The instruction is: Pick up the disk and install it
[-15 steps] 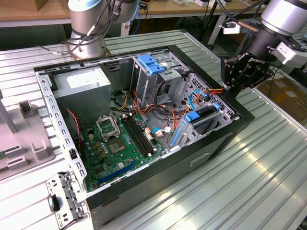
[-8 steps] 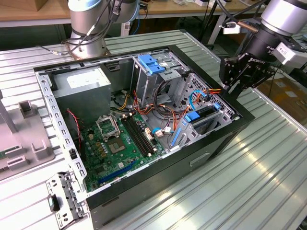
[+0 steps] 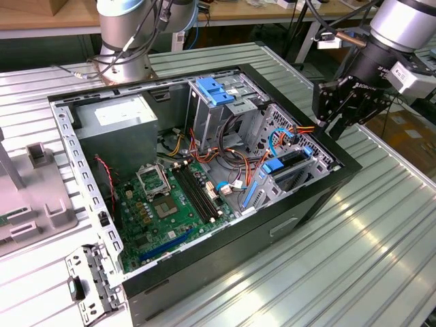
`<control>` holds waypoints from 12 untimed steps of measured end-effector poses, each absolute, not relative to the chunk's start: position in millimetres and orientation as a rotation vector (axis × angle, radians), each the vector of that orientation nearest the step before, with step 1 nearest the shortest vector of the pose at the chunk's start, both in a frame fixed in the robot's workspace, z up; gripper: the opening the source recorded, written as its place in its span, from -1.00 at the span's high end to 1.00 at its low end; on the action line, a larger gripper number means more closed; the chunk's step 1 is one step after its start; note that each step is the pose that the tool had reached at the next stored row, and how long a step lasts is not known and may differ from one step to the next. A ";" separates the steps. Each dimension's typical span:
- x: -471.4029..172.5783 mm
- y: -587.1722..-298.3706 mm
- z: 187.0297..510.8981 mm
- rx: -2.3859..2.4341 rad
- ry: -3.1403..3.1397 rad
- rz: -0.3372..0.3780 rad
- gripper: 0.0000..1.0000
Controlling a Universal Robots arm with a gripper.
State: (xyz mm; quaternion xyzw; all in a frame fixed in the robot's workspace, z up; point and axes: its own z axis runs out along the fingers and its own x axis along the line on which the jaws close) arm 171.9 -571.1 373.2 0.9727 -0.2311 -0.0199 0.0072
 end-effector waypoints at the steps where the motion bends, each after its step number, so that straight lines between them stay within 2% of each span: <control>1: 171.9 -571.2 373.2 3.042 -0.723 -0.062 0.15; 12: 178.5 -565.8 368.0 3.006 -0.868 -0.064 0.15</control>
